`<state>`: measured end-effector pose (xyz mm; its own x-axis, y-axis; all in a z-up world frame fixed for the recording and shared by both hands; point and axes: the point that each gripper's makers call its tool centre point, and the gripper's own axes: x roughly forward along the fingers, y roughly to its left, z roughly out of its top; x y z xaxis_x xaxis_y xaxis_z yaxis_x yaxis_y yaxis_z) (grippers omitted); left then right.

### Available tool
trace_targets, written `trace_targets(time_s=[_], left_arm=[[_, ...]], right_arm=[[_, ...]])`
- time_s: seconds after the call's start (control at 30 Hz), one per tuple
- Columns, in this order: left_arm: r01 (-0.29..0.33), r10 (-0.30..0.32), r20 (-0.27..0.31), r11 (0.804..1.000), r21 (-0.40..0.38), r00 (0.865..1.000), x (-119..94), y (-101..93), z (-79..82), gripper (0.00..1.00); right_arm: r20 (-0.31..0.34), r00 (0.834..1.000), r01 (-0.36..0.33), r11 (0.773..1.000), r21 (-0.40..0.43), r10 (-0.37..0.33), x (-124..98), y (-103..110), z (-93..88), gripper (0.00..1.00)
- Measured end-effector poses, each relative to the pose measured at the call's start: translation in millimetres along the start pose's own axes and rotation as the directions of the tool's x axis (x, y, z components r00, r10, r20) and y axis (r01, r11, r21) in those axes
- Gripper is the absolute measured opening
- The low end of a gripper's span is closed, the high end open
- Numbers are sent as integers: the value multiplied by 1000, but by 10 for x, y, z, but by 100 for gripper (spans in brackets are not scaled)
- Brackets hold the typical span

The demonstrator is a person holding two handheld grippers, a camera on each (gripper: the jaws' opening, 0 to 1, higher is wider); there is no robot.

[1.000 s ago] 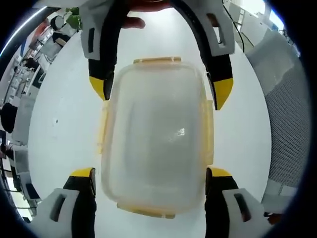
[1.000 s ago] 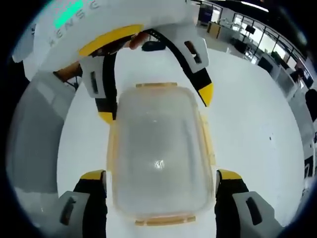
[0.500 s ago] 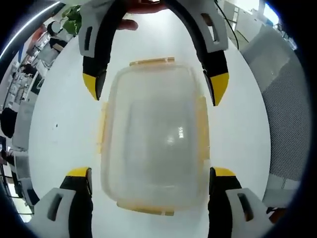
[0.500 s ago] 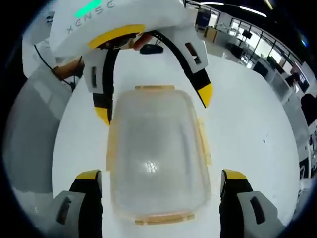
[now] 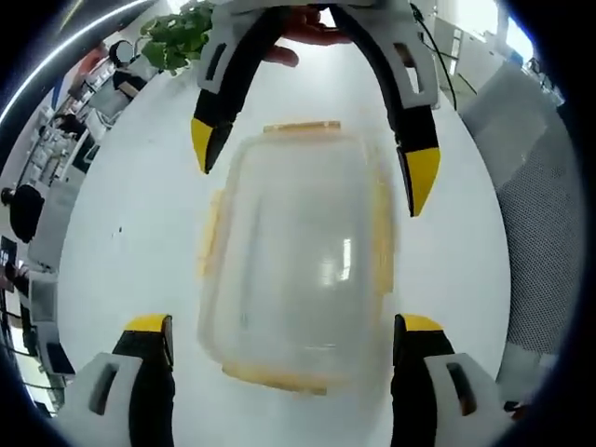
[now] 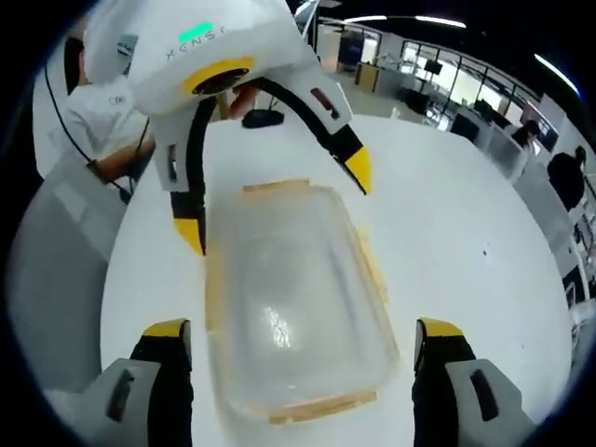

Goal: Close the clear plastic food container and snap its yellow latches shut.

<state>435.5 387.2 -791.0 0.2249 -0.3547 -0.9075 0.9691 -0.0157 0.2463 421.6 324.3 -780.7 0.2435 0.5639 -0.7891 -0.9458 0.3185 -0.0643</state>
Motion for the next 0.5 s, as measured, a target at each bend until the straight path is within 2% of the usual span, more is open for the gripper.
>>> trace_targets(time_s=[0.13, 0.17, 0.37, 0.5], left_arm=[[-6, 6, 15, 999, -36, 1000, -6, -18, -6, 99], [-7, 8, 20, 999, -39, 1000, -6, -21, -8, 99], [-19, 22, 48, 998, -65, 999, -39, -18, 4, 99], [-30, 41, 83, 991, -134, 996, -95, 23, 15, 98]], right_arm=[[17, 1000, 15, 1000, 20, -15, -29, -3, -2, 100], [40, 999, 16, 998, 66, -19, -40, 7, 20, 100], [67, 997, 42, 995, 94, -48, -85, -2, 25, 100], [66, 996, 53, 993, 110, -61, -76, 23, -16, 100]])
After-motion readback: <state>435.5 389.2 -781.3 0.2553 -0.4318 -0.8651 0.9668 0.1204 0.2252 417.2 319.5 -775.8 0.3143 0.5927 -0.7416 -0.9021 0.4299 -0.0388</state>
